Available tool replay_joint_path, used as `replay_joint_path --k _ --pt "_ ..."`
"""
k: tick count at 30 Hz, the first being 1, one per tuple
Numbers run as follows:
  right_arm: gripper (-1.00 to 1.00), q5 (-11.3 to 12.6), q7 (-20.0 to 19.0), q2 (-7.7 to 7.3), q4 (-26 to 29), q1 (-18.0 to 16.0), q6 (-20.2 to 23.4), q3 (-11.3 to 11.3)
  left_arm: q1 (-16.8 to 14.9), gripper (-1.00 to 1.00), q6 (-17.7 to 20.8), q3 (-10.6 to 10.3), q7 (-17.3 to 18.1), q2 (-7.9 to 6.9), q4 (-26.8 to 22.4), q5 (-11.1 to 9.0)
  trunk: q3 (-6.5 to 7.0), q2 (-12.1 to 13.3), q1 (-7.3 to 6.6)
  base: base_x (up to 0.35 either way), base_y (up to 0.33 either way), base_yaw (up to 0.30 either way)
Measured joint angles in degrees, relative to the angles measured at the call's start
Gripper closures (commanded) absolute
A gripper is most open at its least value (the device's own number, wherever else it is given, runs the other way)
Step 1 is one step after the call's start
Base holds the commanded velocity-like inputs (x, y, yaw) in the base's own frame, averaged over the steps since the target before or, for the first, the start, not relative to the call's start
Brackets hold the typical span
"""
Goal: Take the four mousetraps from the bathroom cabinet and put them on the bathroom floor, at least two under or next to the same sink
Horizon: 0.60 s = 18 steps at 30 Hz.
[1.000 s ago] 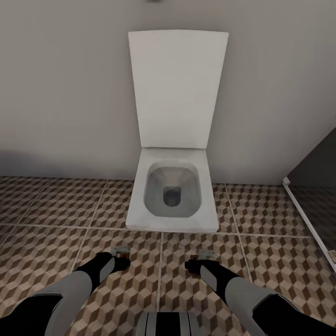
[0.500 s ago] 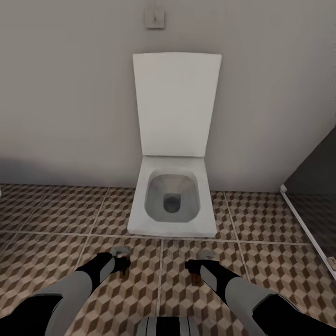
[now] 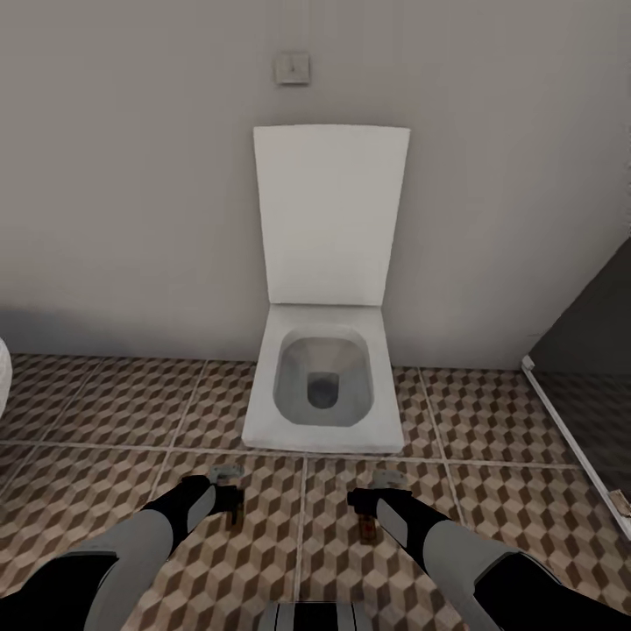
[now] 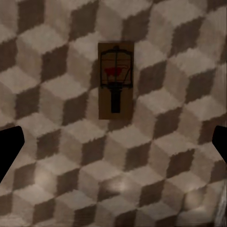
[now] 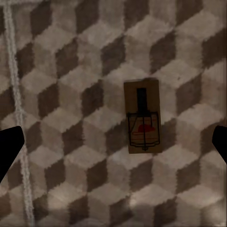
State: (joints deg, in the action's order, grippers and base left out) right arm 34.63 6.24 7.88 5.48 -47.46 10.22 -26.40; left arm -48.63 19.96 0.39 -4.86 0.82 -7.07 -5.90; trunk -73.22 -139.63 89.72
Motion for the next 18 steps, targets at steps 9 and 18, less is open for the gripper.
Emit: replay_joint_path --k 9,18 --pt "-1.0 0.0 0.0 -0.11 -0.28 0.04 0.2 0.05 0.01 -1.0 0.05 0.03 -3.27 0.03 0.95 -0.13 1.61 3.61 -1.96 -0.247 0.0 0.0" --pt "-1.0 0.05 0.01 -0.25 -1.16 0.13 0.64 0.0 0.02 -1.0 -0.01 0.04 -3.98 0.04 2.68 -0.16 3.23 7.22 -3.93 -0.302 0.0 0.0"
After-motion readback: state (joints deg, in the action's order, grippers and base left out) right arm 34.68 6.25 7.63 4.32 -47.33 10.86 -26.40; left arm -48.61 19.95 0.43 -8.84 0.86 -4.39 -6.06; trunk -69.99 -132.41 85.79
